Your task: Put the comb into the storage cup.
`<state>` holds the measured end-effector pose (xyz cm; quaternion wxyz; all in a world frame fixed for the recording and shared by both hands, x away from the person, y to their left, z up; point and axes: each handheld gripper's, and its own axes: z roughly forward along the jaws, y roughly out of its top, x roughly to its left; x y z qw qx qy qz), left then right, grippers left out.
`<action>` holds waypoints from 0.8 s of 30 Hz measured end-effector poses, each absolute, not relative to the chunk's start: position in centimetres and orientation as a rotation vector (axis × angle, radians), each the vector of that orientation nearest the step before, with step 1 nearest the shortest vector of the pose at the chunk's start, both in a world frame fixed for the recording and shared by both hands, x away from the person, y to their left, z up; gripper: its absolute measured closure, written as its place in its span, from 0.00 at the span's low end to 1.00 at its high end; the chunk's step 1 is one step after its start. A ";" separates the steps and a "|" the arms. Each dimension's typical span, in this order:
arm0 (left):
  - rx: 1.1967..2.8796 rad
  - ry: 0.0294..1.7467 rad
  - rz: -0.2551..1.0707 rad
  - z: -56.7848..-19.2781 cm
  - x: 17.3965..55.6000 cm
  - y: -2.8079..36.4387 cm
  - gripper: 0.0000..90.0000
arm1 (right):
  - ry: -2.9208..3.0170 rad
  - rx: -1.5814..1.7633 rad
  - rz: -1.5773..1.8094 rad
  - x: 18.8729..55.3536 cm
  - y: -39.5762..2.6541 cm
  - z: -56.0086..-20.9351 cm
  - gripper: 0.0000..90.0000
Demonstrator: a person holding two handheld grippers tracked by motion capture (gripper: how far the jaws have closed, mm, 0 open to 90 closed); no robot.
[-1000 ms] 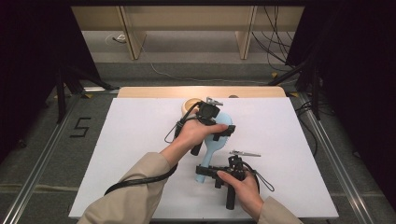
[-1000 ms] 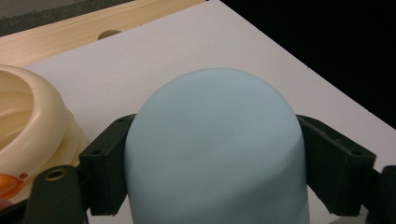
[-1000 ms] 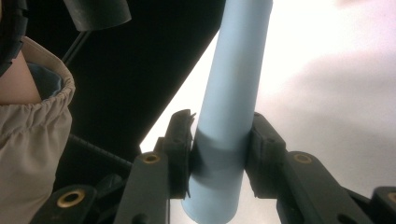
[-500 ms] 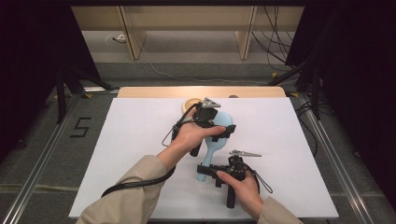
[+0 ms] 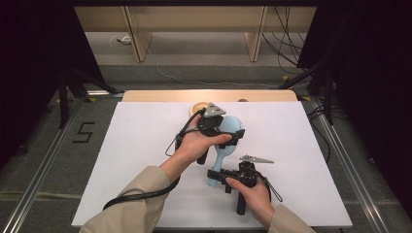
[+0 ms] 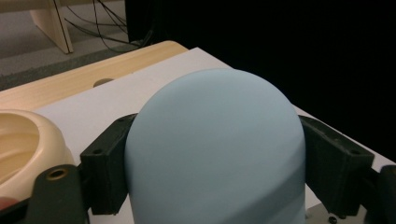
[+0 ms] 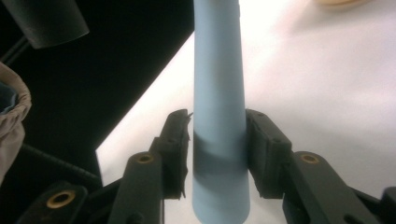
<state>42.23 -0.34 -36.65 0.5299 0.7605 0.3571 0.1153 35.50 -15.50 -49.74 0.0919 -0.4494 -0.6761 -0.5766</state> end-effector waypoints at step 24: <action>1.736 0.811 0.365 -36.4 41.0 0.9 0.22 | -2.287 -1.385 -1.808 36.0 -16.0 -48.3 0.30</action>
